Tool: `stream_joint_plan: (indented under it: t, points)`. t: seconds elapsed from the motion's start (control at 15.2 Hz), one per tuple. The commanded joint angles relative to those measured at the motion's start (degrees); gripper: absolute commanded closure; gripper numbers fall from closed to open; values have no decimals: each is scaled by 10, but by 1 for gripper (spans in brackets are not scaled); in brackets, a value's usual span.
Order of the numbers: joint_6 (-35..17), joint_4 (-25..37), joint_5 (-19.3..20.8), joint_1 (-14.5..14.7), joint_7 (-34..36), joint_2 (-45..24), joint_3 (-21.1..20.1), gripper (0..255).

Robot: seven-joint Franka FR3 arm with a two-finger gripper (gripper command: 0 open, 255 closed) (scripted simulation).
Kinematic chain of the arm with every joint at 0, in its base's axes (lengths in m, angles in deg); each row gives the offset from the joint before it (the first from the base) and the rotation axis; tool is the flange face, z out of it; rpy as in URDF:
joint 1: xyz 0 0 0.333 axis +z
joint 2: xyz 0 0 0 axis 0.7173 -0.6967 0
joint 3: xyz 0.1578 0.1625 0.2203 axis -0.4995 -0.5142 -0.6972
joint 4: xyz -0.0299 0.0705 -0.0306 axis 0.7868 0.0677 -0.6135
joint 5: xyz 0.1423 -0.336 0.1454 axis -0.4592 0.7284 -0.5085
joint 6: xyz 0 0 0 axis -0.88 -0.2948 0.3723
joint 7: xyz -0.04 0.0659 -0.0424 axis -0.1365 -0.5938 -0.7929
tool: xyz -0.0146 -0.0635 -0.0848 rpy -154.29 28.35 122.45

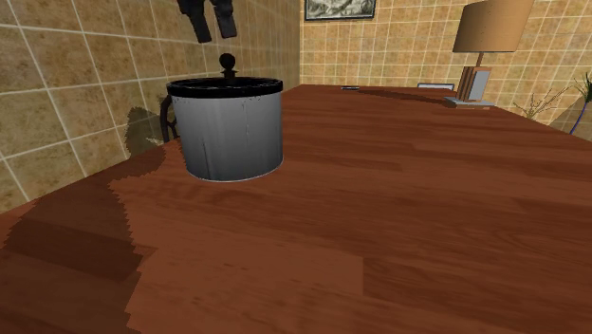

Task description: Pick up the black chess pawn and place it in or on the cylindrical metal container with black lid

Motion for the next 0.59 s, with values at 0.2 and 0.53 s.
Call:
stream_joint_plan:
  t: [0.2, 0.53]
  points:
    - [52, 60, 6, -1, 4, -10, -5, 0]
    - [52, 60, 6, -1, 4, -10, -5, 0]
